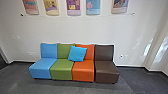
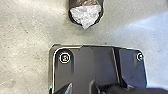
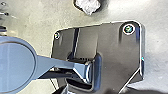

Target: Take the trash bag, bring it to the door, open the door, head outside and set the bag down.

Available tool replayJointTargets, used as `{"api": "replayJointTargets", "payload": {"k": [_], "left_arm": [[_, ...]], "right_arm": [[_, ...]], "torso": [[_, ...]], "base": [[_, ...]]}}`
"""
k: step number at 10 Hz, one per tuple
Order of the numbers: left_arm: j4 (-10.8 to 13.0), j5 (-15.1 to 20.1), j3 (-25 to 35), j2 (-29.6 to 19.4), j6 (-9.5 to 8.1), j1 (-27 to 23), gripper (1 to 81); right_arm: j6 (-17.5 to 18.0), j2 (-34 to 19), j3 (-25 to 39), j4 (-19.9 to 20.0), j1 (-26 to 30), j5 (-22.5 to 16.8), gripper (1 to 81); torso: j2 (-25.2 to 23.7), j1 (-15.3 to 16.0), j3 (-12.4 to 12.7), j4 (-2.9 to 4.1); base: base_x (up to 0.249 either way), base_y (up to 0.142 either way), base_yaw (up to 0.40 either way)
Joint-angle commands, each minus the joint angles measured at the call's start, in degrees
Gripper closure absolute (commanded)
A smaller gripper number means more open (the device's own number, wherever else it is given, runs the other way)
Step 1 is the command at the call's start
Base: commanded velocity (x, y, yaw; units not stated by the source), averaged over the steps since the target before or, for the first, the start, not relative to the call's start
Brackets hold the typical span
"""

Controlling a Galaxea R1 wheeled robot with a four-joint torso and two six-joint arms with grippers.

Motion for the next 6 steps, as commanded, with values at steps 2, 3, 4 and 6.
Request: {"api": "replayJointTargets", "payload": {"k": [2, 3, 4, 6], "left_arm": [[-3.62, 7.29, -1.16, -0.71, 0.14, -8.23, 1.0], [-3.62, 7.38, -1.87, -0.36, 0.14, -8.68, 1.0], [-3.62, 7.91, -3.19, 0.0, 0.14, -9.12, 1.0], [-3.62, 8.61, -3.89, 0.17, 0.14, -9.9, 1.0]], "right_arm": [[0.91, -5.38, 4.85, 0.81, 2.82, -2.85, 1.0], [0.91, -5.91, 5.65, 0.9, 2.92, -2.85, 1.0], [0.91, -6.7, 6.79, 0.81, 2.92, -2.85, 1.0], [0.91, -7.58, 7.67, 0.81, 2.91, -2.85, 1.0]], "torso": [[-7.52, 4.83, -5.4, 0.0], [-8.84, 5.62, -5.77, 0.0], [-10.16, 6.45, -6.68, 0.0], [-14.1, 8.96, -10.38, 0.0]], "base": [[0.0, 0.0, 0.0], [0.0, 0.0, 0.0], [0.0, 0.0, 0.0], [0.0, 0.0, 0.0]]}}
